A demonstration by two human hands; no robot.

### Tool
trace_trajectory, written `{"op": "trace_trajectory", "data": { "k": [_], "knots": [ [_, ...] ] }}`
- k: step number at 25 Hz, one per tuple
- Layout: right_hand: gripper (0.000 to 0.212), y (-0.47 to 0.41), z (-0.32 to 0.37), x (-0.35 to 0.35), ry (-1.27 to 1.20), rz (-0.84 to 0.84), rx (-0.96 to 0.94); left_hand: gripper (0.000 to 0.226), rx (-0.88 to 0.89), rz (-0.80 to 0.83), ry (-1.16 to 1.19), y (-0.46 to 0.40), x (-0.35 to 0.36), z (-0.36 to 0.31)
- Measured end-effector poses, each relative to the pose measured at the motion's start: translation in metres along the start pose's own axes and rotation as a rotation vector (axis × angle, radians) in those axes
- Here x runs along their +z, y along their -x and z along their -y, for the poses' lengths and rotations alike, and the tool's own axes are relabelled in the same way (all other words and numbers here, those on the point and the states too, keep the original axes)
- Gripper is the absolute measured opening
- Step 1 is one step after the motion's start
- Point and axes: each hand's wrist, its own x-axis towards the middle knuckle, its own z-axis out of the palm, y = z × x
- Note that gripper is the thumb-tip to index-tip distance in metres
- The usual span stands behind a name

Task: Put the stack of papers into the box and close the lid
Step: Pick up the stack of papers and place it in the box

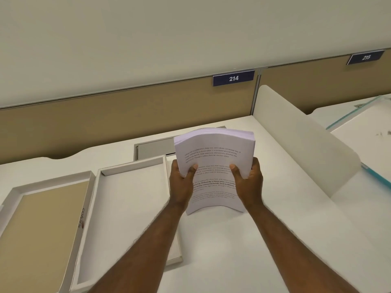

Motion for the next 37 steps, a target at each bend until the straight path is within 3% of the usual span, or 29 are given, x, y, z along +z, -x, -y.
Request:
{"op": "trace_trajectory", "data": {
  "k": [8,16,24,30,37],
  "knots": [
    [0.066,0.008,0.002,-0.009,-0.034,-0.041,-0.131,0.051,0.083,-0.018,-0.073,0.013,-0.002,0.006],
    [0.043,0.019,-0.029,-0.006,0.122,0.016,-0.027,0.024,0.084,0.054,-0.318,0.021,-0.007,0.029],
    [0.030,-0.020,0.008,0.001,0.272,0.082,-0.017,0.040,0.108,0.035,-0.676,-0.007,-0.021,-0.009],
    [0.031,-0.015,0.048,0.055,0.284,0.207,0.076,0.037,0.030,-0.046,-0.654,-0.021,-0.080,-0.038],
    [0.031,0.046,0.055,0.147,0.323,0.401,0.207,0.041,-0.108,-0.146,-0.658,-0.008,-0.190,-0.016]
  ]
}}
